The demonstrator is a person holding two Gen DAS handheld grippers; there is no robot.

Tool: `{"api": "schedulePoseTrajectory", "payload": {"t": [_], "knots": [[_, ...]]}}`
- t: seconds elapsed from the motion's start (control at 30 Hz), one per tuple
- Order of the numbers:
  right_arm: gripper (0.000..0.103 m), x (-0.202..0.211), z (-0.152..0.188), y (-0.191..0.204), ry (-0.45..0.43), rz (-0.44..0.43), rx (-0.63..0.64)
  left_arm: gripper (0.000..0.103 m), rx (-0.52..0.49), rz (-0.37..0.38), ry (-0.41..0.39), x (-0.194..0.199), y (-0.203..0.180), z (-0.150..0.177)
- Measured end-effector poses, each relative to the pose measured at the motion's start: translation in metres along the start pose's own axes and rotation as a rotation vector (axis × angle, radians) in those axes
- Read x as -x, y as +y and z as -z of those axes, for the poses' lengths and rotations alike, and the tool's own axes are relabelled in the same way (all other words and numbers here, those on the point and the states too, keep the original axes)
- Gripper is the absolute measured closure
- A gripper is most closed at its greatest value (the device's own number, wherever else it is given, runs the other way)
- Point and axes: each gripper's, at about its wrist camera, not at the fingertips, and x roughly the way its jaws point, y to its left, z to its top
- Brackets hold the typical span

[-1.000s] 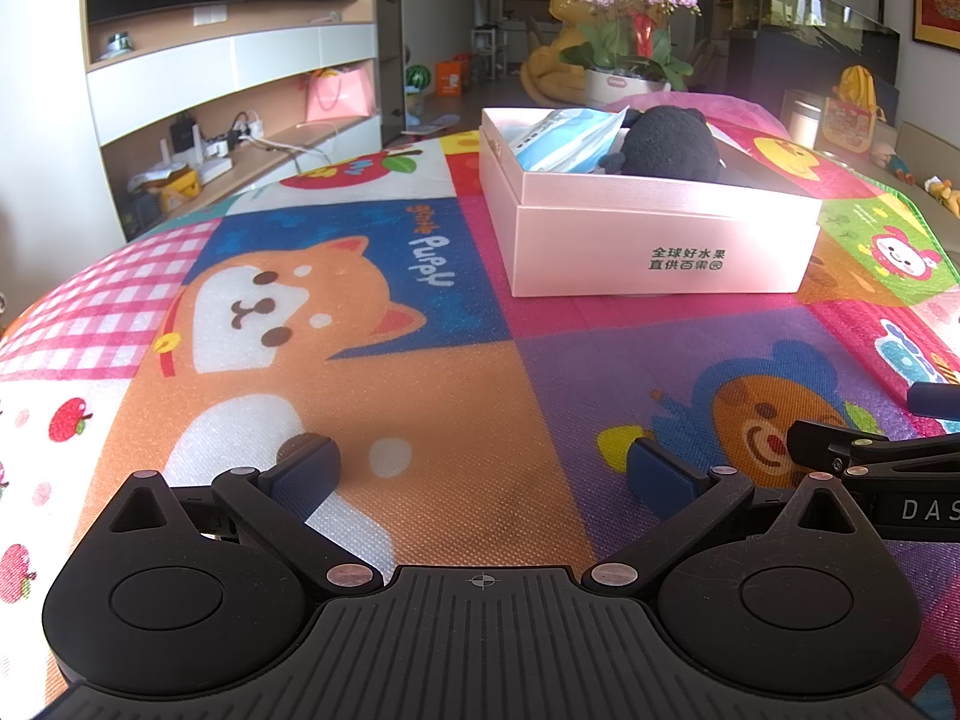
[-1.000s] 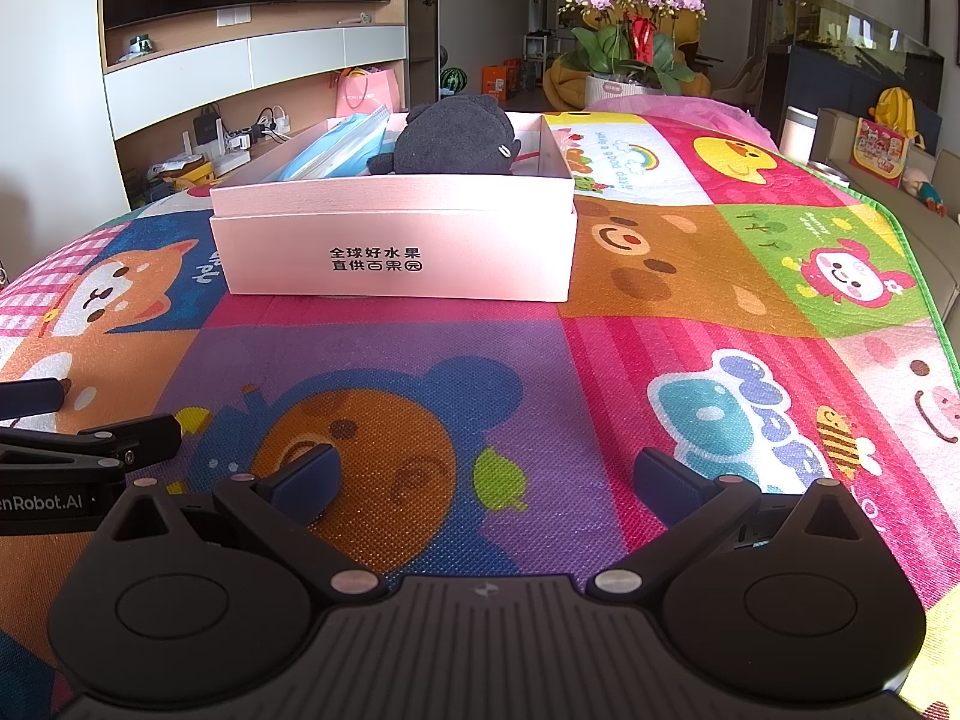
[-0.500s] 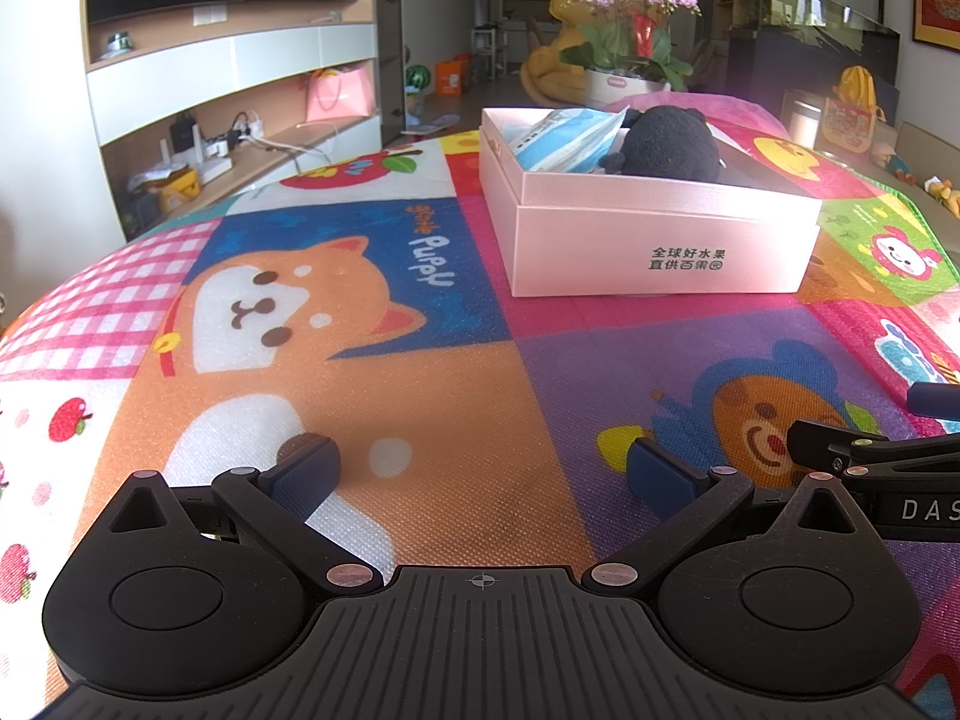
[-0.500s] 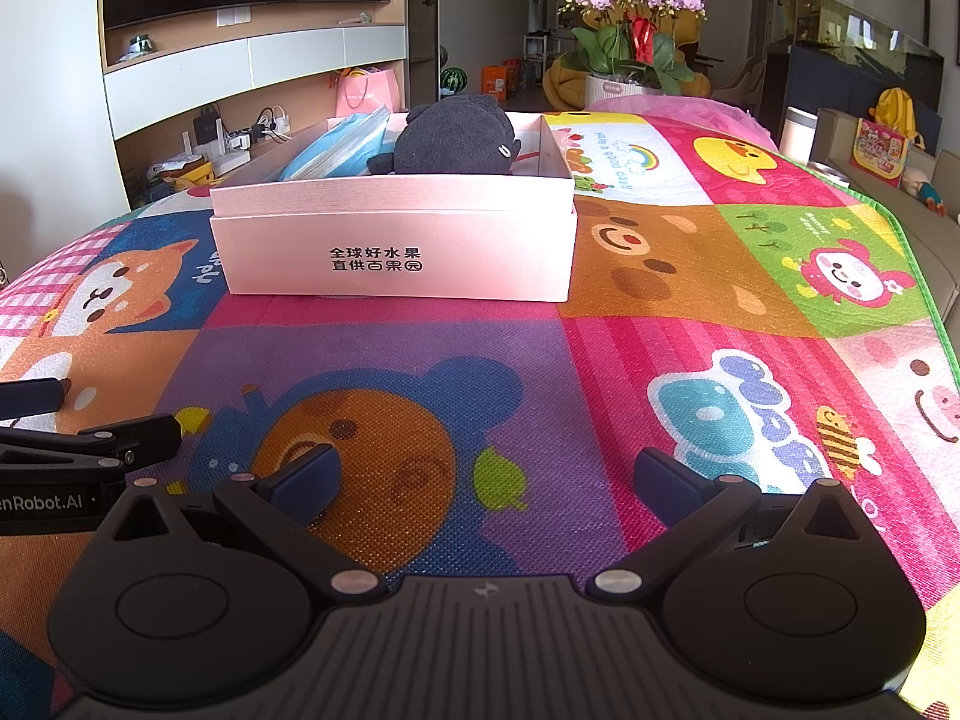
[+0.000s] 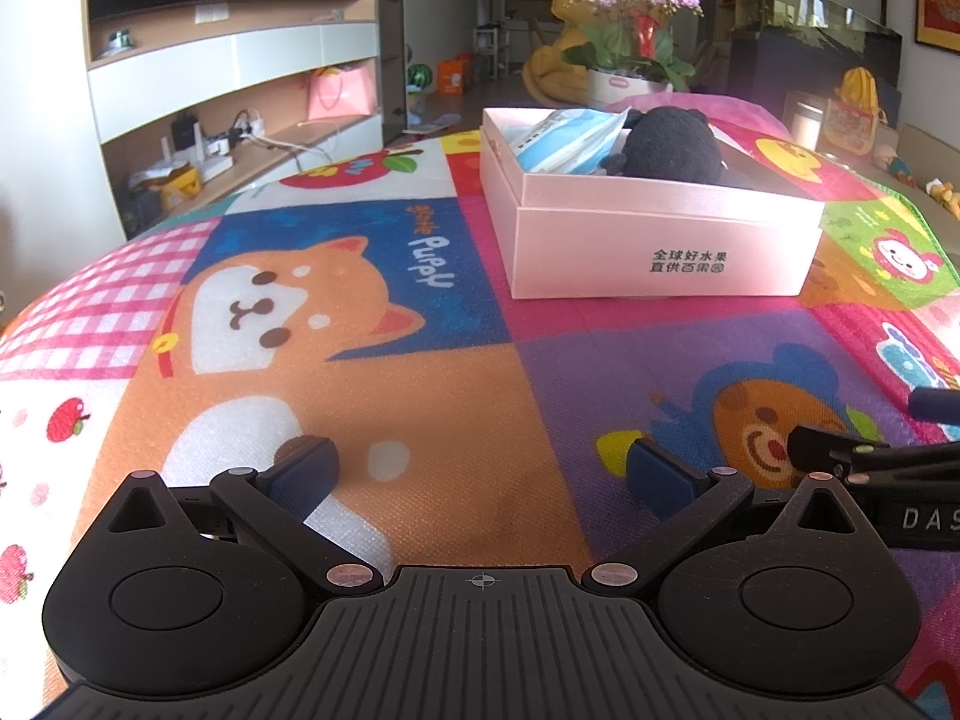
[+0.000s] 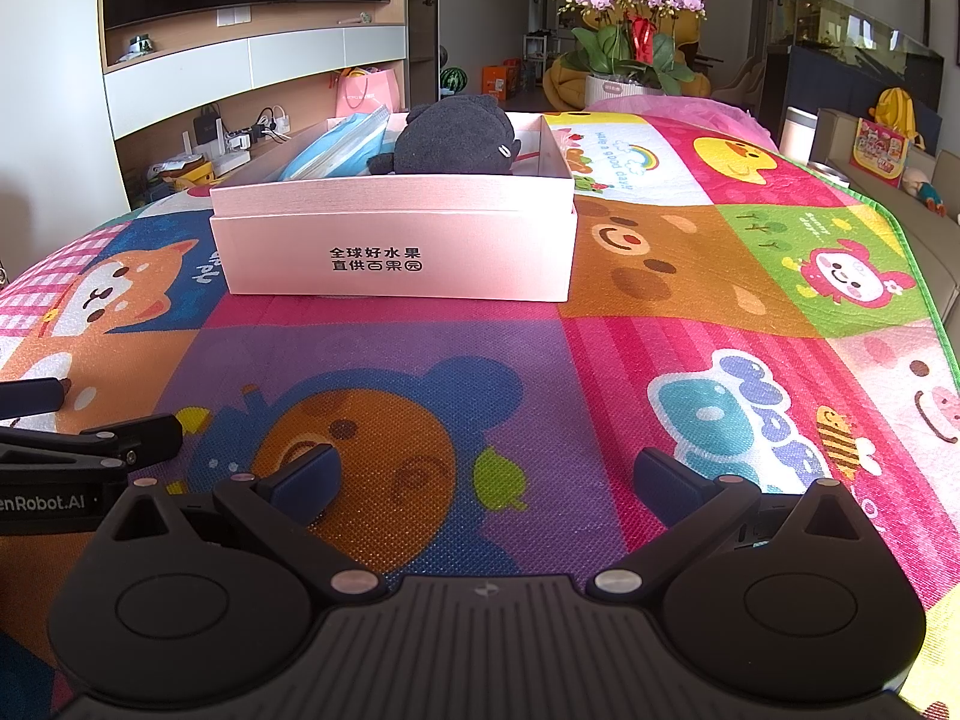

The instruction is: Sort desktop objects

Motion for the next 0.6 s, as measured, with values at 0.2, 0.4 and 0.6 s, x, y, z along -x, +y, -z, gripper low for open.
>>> {"api": "schedulePoseTrajectory", "payload": {"t": [0.2, 0.4, 0.6], "knots": [[0.000, 0.0000, -0.0001, -0.0001, 0.000, 0.000, 0.000, 0.000, 0.022, -0.007, 0.036, 0.0033, 0.0003, -0.0017], [0.000, 0.0001, 0.0000, 0.0000, 0.000, 0.000, 0.000, 0.000, 0.030, 0.003, 0.030, 0.0038, 0.0026, -0.0010], [0.000, 0.0001, 0.0000, 0.0000, 0.000, 0.000, 0.000, 0.000, 0.022, -0.005, 0.032, 0.0043, 0.0016, -0.0007]]}}
